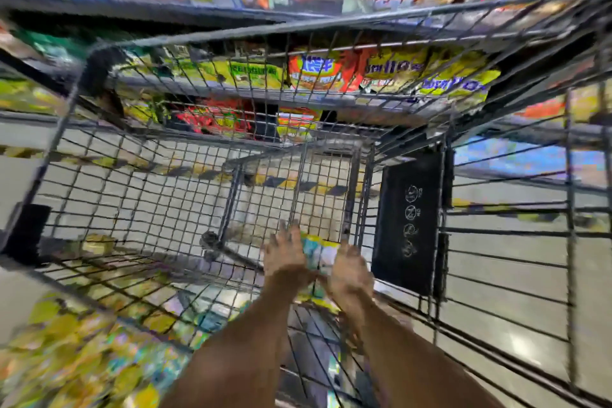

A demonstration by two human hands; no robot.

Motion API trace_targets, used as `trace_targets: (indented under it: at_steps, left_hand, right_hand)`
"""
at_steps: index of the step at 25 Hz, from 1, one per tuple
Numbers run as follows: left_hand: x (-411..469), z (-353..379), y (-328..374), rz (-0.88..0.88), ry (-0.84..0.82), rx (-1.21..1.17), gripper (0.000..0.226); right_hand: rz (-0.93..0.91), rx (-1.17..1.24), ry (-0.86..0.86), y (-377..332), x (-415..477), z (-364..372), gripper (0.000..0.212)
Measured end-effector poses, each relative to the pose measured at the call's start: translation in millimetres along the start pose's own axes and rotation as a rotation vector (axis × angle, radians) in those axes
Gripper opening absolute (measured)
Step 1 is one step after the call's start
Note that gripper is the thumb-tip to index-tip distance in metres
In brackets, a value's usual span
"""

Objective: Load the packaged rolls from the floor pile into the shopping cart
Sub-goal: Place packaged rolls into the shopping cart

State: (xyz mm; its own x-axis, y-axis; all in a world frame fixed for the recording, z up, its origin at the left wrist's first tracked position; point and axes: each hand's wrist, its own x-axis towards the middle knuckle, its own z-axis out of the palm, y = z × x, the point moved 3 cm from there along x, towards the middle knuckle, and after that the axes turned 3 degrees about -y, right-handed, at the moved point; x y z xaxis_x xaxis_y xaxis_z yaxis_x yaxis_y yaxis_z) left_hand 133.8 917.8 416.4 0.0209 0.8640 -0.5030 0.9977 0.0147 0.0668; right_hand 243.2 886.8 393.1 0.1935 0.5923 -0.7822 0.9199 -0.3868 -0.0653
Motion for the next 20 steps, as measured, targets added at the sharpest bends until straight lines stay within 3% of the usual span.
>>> trace_targets:
  at_steps: [2, 4, 7, 10, 14, 20]
  left_hand:
    - [-5, -31, -1, -0.031, -0.224, -0.01, 0.106]
    - [-9, -72, -1, -0.038, -0.108, 0.041, 0.111]
    - [-34, -141, -12, -0.031, 0.119, 0.155, 0.093]
    - [-91, -200, -31, -0.129, 0.276, 0.103, 0.097]
    - [-206, -238, -62, -0.323, 0.492, 0.034, 0.108]
    - [-416, -199, -104, -0.699, 0.587, -0.018, 0.108]
  right_hand:
    - [-0.159, -0.137, 0.032, -7, -15, -34, 0.078]
    - [-0.203, -0.258, 0.052, -11, -31, -67, 0.077]
    - [-0.332, -0.608, 0.246, -36, -67, -129, 0.054]
    - [-0.565, -0.369, 0.39, -55, -125, -173, 0.079]
    - [-0.892, -0.449, 0.616, -83, -222, -201, 0.09]
    - [-1.33, -0.441, 0.622, -126, -387, -132, 0.085]
